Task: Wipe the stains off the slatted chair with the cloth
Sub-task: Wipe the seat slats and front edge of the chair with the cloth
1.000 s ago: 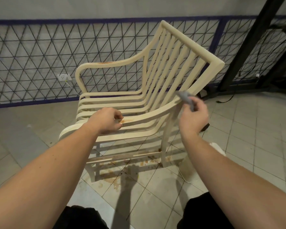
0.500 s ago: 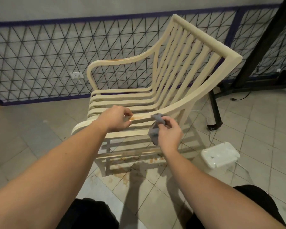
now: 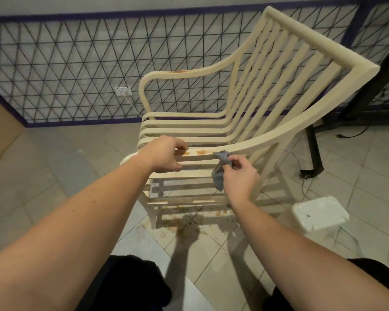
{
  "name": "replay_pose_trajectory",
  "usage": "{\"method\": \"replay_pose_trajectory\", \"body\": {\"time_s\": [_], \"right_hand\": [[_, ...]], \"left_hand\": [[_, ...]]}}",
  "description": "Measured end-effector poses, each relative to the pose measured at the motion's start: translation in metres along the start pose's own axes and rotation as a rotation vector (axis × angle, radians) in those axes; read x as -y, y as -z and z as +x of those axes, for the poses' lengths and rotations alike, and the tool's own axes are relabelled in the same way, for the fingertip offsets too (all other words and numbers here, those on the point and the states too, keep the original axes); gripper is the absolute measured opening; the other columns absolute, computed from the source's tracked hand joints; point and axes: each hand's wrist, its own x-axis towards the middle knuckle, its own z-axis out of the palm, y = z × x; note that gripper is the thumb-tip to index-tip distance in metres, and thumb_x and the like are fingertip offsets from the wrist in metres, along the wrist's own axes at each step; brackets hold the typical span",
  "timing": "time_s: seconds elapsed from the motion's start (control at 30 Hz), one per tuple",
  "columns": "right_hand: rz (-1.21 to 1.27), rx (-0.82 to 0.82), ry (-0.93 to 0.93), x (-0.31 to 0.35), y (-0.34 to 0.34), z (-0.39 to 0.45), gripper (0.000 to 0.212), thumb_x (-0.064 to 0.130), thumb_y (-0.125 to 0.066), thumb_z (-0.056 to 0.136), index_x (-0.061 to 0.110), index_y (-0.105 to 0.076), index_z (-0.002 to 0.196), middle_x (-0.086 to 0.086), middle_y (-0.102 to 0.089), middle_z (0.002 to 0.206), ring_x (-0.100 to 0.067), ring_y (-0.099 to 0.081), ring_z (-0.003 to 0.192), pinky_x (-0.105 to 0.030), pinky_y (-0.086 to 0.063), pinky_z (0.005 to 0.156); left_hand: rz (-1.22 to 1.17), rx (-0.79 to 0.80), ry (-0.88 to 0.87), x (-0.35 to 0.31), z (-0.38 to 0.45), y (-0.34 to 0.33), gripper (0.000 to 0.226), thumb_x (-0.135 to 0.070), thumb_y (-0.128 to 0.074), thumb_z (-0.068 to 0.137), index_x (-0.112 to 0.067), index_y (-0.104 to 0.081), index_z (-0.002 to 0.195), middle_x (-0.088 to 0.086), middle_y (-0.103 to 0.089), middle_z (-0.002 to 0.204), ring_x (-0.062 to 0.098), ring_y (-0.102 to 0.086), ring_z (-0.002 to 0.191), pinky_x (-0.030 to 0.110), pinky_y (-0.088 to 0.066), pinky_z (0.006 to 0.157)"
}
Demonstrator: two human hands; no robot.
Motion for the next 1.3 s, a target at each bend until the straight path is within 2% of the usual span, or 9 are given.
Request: {"method": "replay_pose_trajectory", "body": {"time_s": [0.33, 0.53, 0.67, 0.73, 0.83, 0.93, 1.03, 1.17, 1.3], "right_hand": [[0.006, 0.163, -0.053, 0.008, -0.061, -0.034, 0.016, 0.007, -0.069, 0.087, 0.019, -0.080, 0.090, 0.007, -0.070, 0.075, 0.005, -0.059, 0.061, 0.001, -0.038, 0.055], [0.026, 0.023, -0.124, 0.000, -0.020, -0.012, 0.015, 0.007, -0.070, 0.086, 0.019, -0.078, 0.090, 0.012, -0.070, 0.077, 0.005, -0.061, 0.068, 0.002, -0.040, 0.055], [0.031, -0.031, -0.165, -0.007, 0.004, 0.008, 0.015, 0.017, -0.080, 0.078, 0.030, -0.074, 0.079, 0.012, -0.071, 0.075, -0.005, -0.068, 0.077, -0.020, -0.057, 0.071], [0.103, 0.038, -0.209, -0.008, 0.006, 0.007, 0.015, 0.020, -0.084, 0.075, 0.028, -0.072, 0.080, 0.007, -0.074, 0.075, -0.009, -0.071, 0.078, -0.031, -0.060, 0.075], [0.324, 0.158, -0.318, -0.004, 0.006, -0.003, 0.011, 0.015, -0.077, 0.086, 0.015, -0.070, 0.094, -0.002, -0.077, 0.088, -0.017, -0.074, 0.088, -0.029, -0.061, 0.072], [0.592, 0.216, -0.464, 0.003, 0.002, -0.019, 0.014, 0.009, -0.069, 0.091, 0.008, -0.064, 0.104, -0.011, -0.073, 0.106, -0.021, -0.072, 0.099, -0.031, -0.060, 0.082], [0.707, 0.217, -0.570, 0.006, -0.006, -0.028, 0.015, 0.006, -0.066, 0.092, 0.009, -0.060, 0.106, -0.015, -0.068, 0.114, -0.024, -0.069, 0.105, -0.039, -0.056, 0.094], [0.759, 0.194, -0.629, 0.012, -0.010, -0.025, 0.015, 0.007, -0.066, 0.093, 0.006, -0.057, 0.105, -0.016, -0.067, 0.115, -0.023, -0.069, 0.103, -0.035, -0.055, 0.095], [0.561, 0.295, -0.675, 0.009, -0.011, -0.014, 0.031, 0.017, -0.074, 0.089, 0.002, -0.063, 0.114, -0.014, -0.073, 0.109, -0.018, -0.071, 0.092, -0.026, -0.060, 0.079]], "left_hand": [[0.046, 0.055, -0.027, 0.000, -0.004, -0.001, 0.064, -0.020, -0.078, 0.070, -0.025, -0.061, 0.132, -0.005, -0.066, 0.118, 0.019, -0.060, 0.106, 0.036, -0.054, 0.088], [0.023, 0.089, -0.027, 0.003, -0.009, 0.000, 0.072, -0.023, -0.081, 0.073, -0.026, -0.054, 0.140, -0.005, -0.062, 0.126, 0.018, -0.057, 0.111, 0.035, -0.052, 0.093], [-0.017, -0.024, -0.023, 0.004, -0.019, -0.007, 0.083, -0.035, -0.079, 0.074, -0.033, -0.044, 0.149, -0.009, -0.050, 0.146, 0.022, -0.039, 0.134, 0.041, -0.037, 0.111], [-0.089, -0.270, -0.043, -0.002, -0.033, -0.015, 0.062, -0.040, -0.072, 0.078, -0.031, -0.054, 0.136, -0.009, -0.056, 0.135, 0.021, -0.042, 0.126, 0.041, -0.038, 0.108], [-0.198, -0.530, 0.011, -0.027, -0.058, -0.036, 0.022, -0.043, -0.063, 0.087, -0.022, -0.060, 0.084, -0.007, -0.061, 0.079, 0.015, -0.055, 0.078, 0.033, -0.048, 0.070], [-0.463, -0.280, 0.330, -0.055, -0.074, -0.069, 0.050, -0.062, -0.050, 0.091, -0.019, -0.063, 0.070, -0.003, -0.065, 0.063, 0.018, -0.063, 0.063, 0.032, -0.051, 0.059], [-1.086, -0.120, 0.538, -0.071, -0.073, -0.088, 0.045, -0.063, -0.052, 0.094, -0.022, -0.072, 0.095, 0.000, -0.076, 0.096, 0.023, -0.073, 0.091, 0.039, -0.062, 0.078], [-1.528, -0.266, 0.665, -0.082, -0.049, -0.087, 0.009, -0.025, -0.073, 0.092, -0.018, -0.074, 0.097, 0.005, -0.078, 0.101, 0.025, -0.072, 0.105, 0.039, -0.057, 0.098], [-1.687, -0.358, 0.826, -0.089, -0.026, -0.087, 0.019, -0.022, -0.084, 0.082, -0.012, -0.076, 0.096, 0.003, -0.079, 0.090, 0.021, -0.075, 0.094, 0.040, -0.057, 0.095]]}}
